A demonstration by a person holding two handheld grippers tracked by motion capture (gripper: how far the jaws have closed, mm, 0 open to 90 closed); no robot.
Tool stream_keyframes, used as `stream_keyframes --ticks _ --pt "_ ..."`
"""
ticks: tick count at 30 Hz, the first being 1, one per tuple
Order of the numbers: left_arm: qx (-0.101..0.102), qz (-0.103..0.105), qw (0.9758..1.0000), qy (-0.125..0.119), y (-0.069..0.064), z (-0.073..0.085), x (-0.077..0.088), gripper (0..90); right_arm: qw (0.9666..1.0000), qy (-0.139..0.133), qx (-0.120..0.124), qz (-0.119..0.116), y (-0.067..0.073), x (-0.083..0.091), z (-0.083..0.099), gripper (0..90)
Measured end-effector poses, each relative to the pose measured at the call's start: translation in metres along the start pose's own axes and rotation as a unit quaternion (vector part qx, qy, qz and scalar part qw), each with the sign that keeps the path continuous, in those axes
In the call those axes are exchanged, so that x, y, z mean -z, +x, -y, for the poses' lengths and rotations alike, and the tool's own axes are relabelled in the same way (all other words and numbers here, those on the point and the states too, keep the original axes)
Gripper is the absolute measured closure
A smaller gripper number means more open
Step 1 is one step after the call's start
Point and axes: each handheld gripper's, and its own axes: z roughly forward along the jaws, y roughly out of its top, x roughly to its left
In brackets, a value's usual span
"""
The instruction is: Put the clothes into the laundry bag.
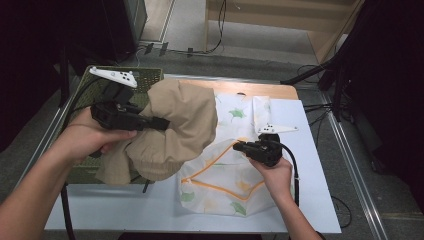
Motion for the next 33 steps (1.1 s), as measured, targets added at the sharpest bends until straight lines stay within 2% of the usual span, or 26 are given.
stream_keyframes --ticks 4,9,13,16,20,23,27,29,33 --pt "-0.006 0.014 0.9998 0.01 -0.012 0.004 -0.014 76.7 1.0 -0.001 0.0 -0.005 0.0 -0.003 -0.002 88.3" --pt "-0.015 0.04 0.999 0.013 -0.024 0.009 -0.027 76.7 1.0 0.003 -0.002 -0.004 0.0 -0.007 -0.005 88.3" --pt "-0.028 0.041 0.9986 0.017 -0.033 0.013 -0.034 76.6 1.0 -0.001 0.007 -0.003 0.003 -0.005 -0.008 88.3" --pt "-0.029 0.05 0.9982 0.014 -0.036 0.018 -0.04 76.5 0.9999 -0.003 0.011 -0.01 0.001 -0.009 -0.01 88.3" --pt "-0.028 0.045 0.9982 0.027 -0.04 0.027 -0.053 76.5 0.9998 -0.009 0.016 -0.009 0.001 -0.01 -0.017 88.3" --pt "-0.025 0.03 0.999 0.02 -0.043 0.033 -0.062 76.5 0.9998 -0.005 0.017 -0.009 0.003 -0.01 -0.021 88.3" --pt "-0.02 0.035 0.999 0.019 -0.043 0.041 -0.074 76.6 0.9997 -0.01 0.021 -0.007 0.005 -0.011 -0.028 88.2" --pt "-0.017 0.039 0.9987 0.026 -0.042 0.045 -0.081 76.6 0.9996 -0.004 0.029 -0.003 0.006 -0.01 -0.033 88.2" --pt "-0.019 0.038 0.9987 0.028 -0.042 0.056 -0.096 76.5 0.9994 -0.016 0.032 -0.001 0.008 -0.007 -0.04 88.2"
